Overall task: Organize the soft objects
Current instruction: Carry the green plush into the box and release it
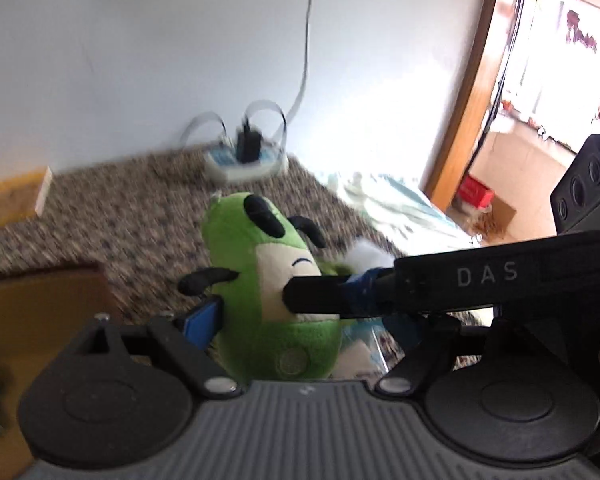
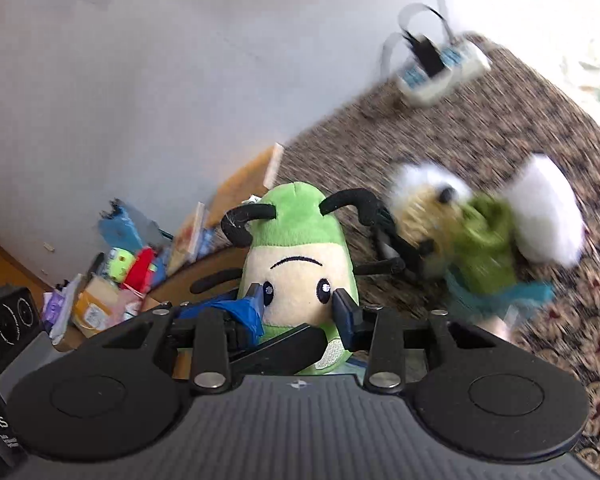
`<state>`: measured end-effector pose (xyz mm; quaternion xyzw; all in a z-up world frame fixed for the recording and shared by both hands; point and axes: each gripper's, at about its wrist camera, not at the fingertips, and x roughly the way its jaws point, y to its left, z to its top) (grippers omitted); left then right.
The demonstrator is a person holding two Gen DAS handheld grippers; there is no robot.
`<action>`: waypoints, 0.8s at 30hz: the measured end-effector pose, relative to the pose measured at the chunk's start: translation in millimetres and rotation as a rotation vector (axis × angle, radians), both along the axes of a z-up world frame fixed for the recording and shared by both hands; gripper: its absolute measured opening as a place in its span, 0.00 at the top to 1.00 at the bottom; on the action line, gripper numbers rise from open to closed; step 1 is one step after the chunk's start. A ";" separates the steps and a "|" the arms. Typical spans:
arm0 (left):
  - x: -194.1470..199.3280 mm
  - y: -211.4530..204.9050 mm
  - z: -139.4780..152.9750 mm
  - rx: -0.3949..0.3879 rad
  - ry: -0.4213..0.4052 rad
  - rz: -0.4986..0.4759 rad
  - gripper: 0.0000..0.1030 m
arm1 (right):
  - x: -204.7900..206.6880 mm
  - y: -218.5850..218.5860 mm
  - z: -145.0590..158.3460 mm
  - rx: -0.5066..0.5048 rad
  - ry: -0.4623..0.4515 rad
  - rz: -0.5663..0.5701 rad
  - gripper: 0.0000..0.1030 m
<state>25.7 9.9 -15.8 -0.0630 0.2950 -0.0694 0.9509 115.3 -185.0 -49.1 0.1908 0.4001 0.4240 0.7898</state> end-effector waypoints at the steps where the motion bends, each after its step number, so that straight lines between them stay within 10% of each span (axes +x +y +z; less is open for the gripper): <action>1: -6.2 4.5 7.7 0.012 -0.025 0.011 0.19 | -4.0 6.0 7.4 0.010 -0.025 0.012 0.78; 8: -48.2 62.3 31.3 0.089 -0.098 0.124 0.19 | -23.8 72.6 30.0 0.080 -0.100 0.130 0.77; 24: -109.4 203.9 -28.7 0.103 0.177 0.385 0.19 | -84.3 249.0 -26.4 -0.023 0.019 0.404 0.77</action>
